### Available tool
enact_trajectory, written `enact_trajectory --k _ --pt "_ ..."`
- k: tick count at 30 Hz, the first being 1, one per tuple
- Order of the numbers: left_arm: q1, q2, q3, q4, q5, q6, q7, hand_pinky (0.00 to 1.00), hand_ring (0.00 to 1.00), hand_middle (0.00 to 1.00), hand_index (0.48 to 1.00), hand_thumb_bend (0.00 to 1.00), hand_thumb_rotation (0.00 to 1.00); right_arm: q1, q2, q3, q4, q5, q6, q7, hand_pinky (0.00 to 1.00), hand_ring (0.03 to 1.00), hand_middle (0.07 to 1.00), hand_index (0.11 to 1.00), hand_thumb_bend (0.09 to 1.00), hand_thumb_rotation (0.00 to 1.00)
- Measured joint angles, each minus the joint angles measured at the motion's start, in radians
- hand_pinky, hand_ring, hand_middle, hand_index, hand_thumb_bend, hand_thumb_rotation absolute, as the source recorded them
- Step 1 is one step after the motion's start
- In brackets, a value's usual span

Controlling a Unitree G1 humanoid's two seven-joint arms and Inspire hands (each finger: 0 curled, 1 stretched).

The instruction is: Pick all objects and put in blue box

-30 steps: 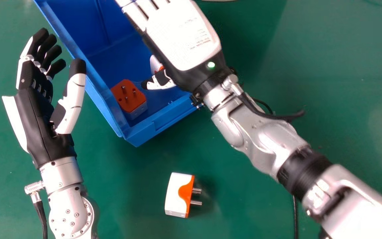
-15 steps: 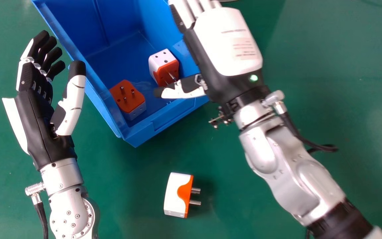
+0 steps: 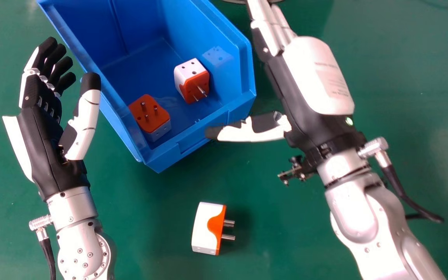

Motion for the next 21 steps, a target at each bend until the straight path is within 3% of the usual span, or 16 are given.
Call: enact_trajectory --k 8,21 --pt "0.004 0.000 0.000 -0.006 -0.001 0.001 -0.006 0.77 0.79 0.82 0.799 0.68 0.47 0.125 -0.005 -0.005 -0.044 0.001 -0.081 -0.026 0.81 0.902 0.935 0.956 0.771 0.34" --pt "0.015 0.000 -0.001 -0.012 -0.001 0.006 -0.006 0.77 0.79 0.81 0.796 0.69 0.48 0.280 -0.094 -0.015 -0.195 -0.002 -0.059 0.200 0.73 0.848 0.897 0.905 0.785 0.39"
